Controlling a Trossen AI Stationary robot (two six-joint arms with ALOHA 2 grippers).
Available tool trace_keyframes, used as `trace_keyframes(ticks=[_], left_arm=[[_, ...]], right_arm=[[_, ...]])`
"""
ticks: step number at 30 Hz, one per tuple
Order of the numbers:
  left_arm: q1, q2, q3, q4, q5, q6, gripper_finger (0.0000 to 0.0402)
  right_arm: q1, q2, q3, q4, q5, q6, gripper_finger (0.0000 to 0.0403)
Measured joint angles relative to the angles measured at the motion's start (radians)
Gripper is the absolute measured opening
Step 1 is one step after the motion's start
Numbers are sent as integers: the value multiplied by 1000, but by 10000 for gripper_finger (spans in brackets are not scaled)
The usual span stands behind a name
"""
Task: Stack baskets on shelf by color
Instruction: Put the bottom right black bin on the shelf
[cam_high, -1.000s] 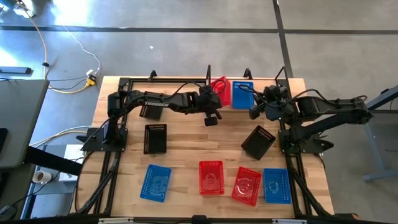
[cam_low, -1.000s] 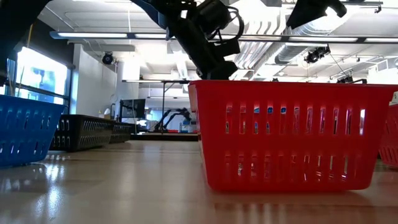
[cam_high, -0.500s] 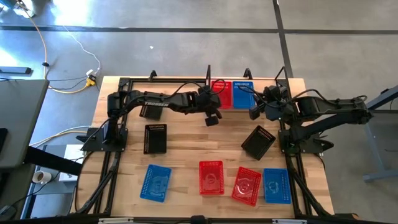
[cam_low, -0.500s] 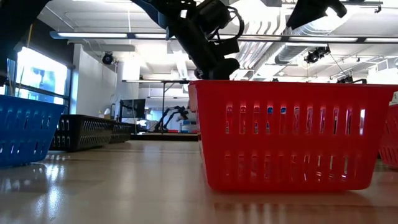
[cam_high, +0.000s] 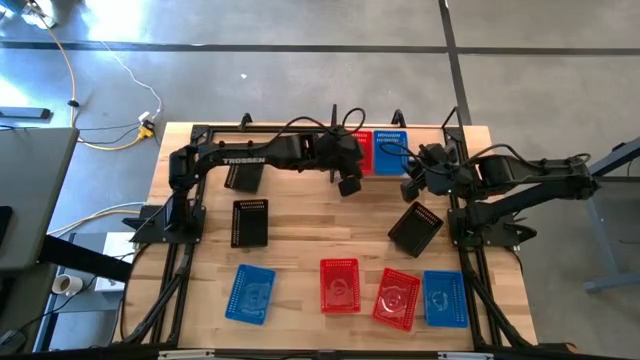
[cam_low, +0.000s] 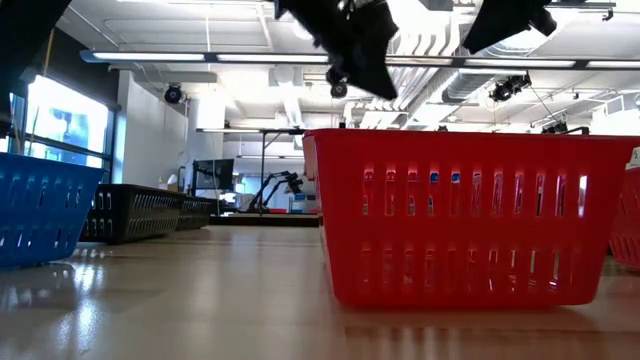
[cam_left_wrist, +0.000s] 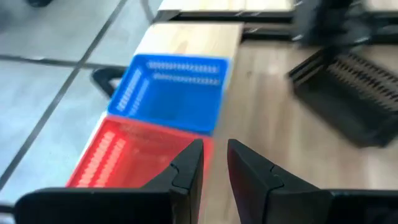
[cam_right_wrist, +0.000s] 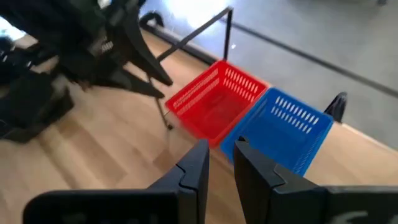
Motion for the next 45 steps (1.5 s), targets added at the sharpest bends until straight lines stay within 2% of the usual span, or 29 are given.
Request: trace_keyframes(ticks=[4,12,21,27,33,40,45], left_arm=[[-16,0,70,-53,10,2,65],[-22,-5,240,-278,11,-21,65],[-41,-92,231,-454,95,-93,65],[-72,-182,97,-472,100,-94,65],[-78,-293,-88,-393,103,-139,64],[-83,-435,-345,-207,112,-225,64],[-84,-510,-439,-188,108,-259,64]], right_arm=[[0,-14,0,-14,-60,1,62],[0,-58,0,-59,-221,22,62],[0,-54,0,-144,-379,104,71],[0,-42,-17,-159,-510,190,103],[0,-18,-82,-158,-604,220,123],[36,35,-142,-138,-660,239,124],[90,110,-142,-128,-678,238,124]])
